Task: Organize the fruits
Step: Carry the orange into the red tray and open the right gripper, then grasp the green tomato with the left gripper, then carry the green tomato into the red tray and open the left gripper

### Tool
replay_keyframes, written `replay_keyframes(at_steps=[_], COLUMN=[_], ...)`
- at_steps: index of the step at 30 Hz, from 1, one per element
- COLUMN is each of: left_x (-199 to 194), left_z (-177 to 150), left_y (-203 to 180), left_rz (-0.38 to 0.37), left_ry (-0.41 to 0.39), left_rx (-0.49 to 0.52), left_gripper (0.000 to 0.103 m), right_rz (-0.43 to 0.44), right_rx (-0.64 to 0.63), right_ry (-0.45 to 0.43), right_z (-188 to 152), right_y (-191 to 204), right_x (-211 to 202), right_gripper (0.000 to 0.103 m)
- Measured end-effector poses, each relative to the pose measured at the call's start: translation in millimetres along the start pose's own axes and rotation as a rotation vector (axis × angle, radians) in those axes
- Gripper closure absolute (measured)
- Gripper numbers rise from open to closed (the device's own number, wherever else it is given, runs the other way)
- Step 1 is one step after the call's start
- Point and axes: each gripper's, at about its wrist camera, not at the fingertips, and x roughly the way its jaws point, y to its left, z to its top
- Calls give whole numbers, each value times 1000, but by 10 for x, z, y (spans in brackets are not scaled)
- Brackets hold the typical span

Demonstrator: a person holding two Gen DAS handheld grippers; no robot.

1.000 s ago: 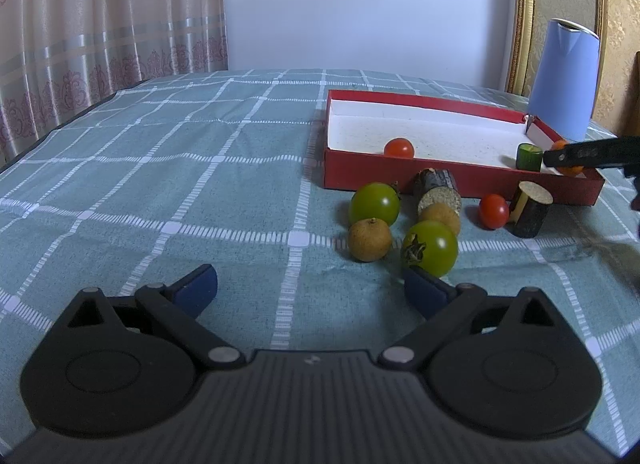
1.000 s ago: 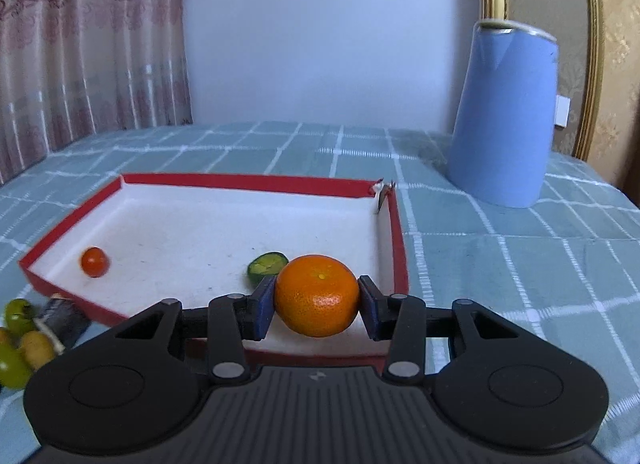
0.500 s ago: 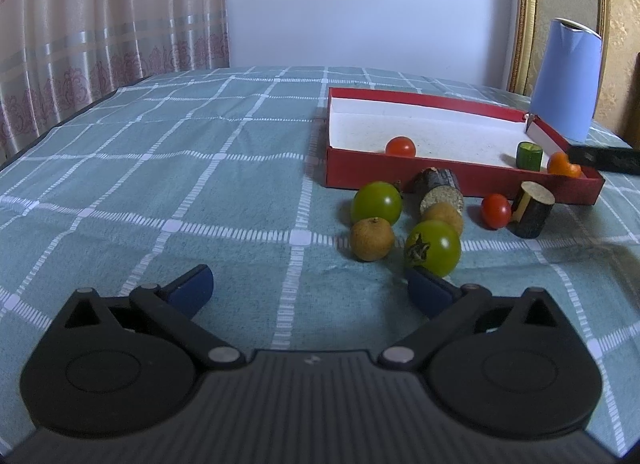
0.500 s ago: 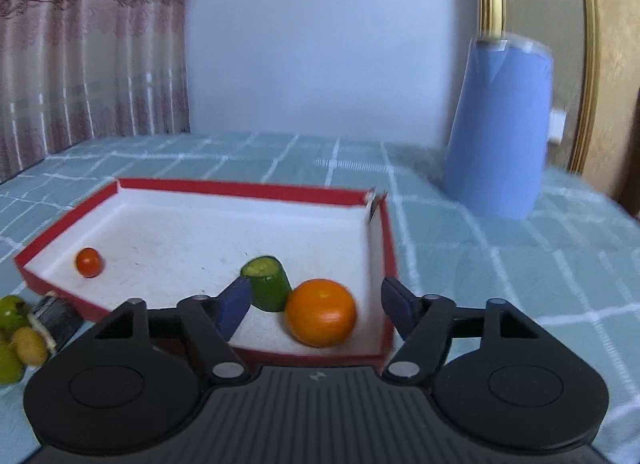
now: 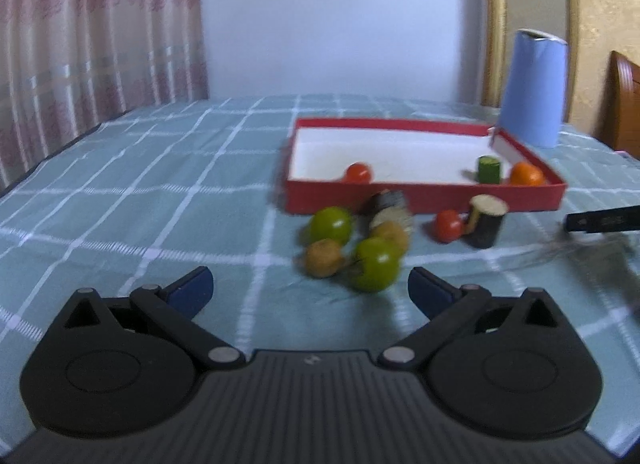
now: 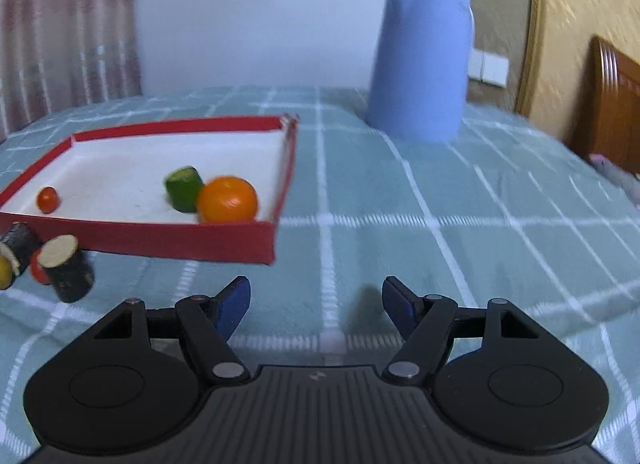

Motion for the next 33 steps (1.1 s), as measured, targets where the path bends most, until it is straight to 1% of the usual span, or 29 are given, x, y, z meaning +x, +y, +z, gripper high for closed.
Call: replay_keyframes(at_steps=[4, 5, 7, 8, 10, 12, 13, 14, 15, 19, 20, 21, 23, 26, 30, 33], left_x=[22, 41, 72, 89, 131, 166, 180, 195, 212, 238, 244, 251, 262, 234, 245, 253], left_z=[68, 83, 100, 107, 105, 93, 89, 89, 91, 90, 89, 92, 99, 93, 73, 75], left_y=[-127, -148, -182, -201, -247, -295, -318, -340, -362, -439, -455, -459, -466, -482, -509, -483], left_rz=[-19, -27, -44, -52, -61, -51, -50, -50, -52, -32, -24, -22, -12, -2, 0, -7], left_ry=[-9, -6, 4, 9, 23, 28, 31, 35, 41, 41, 39, 39, 41, 26, 21, 20], left_rx=[20, 18, 12, 11, 20, 27, 31, 34, 37, 58, 66, 71, 74, 90, 108, 96], left_gripper=[1, 2, 5, 13, 20, 26, 34, 39, 40, 56, 59, 59, 66, 71, 71, 72], right_rz=[6, 15, 25, 24, 20, 25, 29, 30, 29, 31, 30, 30, 30, 31, 31, 30], right_rx=[28, 34, 38, 34, 31, 35, 36, 36, 35, 35, 35, 34, 34, 35, 34, 34], right_ry=[5, 9, 13, 13, 13, 13, 14, 15, 15, 15, 15, 15, 15, 15, 15, 15], right_z=[-7, -32, -44, -46, -50, -47, -46, -45, -45, -40, -40, -41, -41, -41, -42, -41], right_y=[-49, -54, -68, -61, -57, -60, -62, -62, -60, -60, -60, -60, -60, -61, -64, -62], right_x=[9, -2, 1, 4, 0, 2, 5, 7, 8, 13, 12, 12, 12, 11, 10, 9], right_gripper=[22, 19, 17, 17, 16, 16, 15, 14, 14, 14, 14, 14, 14, 14, 14, 14])
